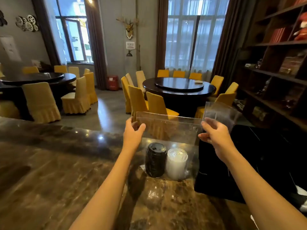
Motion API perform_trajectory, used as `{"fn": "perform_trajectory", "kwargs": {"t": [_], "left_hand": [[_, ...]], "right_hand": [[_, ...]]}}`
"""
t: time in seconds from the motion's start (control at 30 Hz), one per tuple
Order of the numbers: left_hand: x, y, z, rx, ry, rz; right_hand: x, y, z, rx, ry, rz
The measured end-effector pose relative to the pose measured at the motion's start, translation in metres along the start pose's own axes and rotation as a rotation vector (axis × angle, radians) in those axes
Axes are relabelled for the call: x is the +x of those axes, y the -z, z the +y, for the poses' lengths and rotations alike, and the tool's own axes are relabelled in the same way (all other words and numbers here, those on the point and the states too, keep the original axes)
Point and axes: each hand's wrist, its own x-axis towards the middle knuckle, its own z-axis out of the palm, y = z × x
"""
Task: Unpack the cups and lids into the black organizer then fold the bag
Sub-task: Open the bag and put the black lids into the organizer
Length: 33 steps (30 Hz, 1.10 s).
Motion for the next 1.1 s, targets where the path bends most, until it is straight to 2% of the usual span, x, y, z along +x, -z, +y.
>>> {"fn": "perform_trajectory", "kwargs": {"t": [0.13,0.27,0.53,0.8,1.0,1.1], "left_hand": [[0.019,-0.006,-0.004,-0.02,-0.045,-0.174],[0.02,-0.008,-0.003,-0.11,-0.111,-0.089],[-0.006,0.016,0.011,-0.042,-0.217,-0.089],[-0.056,0.043,0.029,-0.062,-0.194,-0.118],[-0.099,0.049,0.027,-0.086,-0.171,-0.162],[-0.109,0.047,0.022,-0.028,-0.247,-0.127]], "right_hand": [[0.011,-0.006,0.001,-0.027,-0.013,0.001],[0.013,-0.004,0.006,-0.04,0.022,0.012],[-0.02,0.005,0.009,-0.112,0.17,0.055],[-0.073,0.018,-0.001,-0.079,0.282,0.048],[-0.112,0.033,0.005,-0.082,0.297,0.093],[-0.129,0.036,0.01,-0.104,0.328,0.107]]}}
